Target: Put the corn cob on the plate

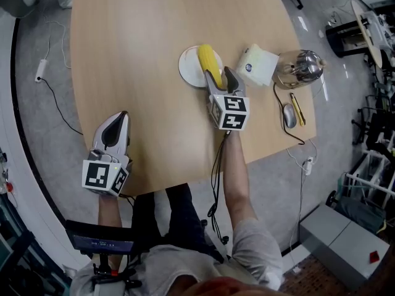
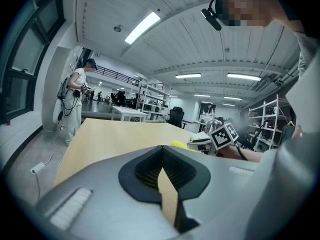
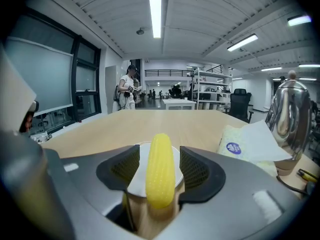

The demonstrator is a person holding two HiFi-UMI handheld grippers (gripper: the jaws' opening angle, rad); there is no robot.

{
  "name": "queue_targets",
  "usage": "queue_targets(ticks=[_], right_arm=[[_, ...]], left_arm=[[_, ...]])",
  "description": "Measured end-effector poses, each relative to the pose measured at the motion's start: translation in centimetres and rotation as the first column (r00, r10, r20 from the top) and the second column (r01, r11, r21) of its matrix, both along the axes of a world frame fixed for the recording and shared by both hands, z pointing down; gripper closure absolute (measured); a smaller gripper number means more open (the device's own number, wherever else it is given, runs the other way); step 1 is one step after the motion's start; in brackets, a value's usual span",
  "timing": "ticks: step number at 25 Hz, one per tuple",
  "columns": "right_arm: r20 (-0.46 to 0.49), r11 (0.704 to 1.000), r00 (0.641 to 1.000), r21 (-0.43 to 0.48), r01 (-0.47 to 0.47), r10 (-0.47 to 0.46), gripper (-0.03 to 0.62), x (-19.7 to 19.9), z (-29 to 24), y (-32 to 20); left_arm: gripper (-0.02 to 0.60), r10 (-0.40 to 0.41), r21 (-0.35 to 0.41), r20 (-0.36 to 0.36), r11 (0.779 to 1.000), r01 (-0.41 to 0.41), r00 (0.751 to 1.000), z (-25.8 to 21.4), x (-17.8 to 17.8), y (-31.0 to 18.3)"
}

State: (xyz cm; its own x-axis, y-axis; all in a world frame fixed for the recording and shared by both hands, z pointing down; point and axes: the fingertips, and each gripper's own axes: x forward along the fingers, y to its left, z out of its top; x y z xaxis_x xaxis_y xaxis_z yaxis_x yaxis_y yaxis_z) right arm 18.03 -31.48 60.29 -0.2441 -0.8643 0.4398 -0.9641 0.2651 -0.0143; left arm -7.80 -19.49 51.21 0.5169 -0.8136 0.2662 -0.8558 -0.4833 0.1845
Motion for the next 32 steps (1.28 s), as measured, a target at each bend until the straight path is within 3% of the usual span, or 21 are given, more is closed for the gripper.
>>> queue_targets(ticks=[13, 32], right_arm=[[0.057, 0.998, 0.998, 0.048, -0.043, 0.040, 0.375, 0.1, -3.7, 2.8], [0.117, 0.997, 0.991, 0.041, -0.073, 0.068, 0.408, -1.9, -7.4, 7.1]], left_arm=[[0.561, -0.008, 0.034, 0.001, 0.999, 0.008, 1.000, -3.2, -1.3, 1.0], [0.561, -0.011, 0.071, 0.040, 0.997, 0.008, 0.999, -7.2, -2.9, 2.7]])
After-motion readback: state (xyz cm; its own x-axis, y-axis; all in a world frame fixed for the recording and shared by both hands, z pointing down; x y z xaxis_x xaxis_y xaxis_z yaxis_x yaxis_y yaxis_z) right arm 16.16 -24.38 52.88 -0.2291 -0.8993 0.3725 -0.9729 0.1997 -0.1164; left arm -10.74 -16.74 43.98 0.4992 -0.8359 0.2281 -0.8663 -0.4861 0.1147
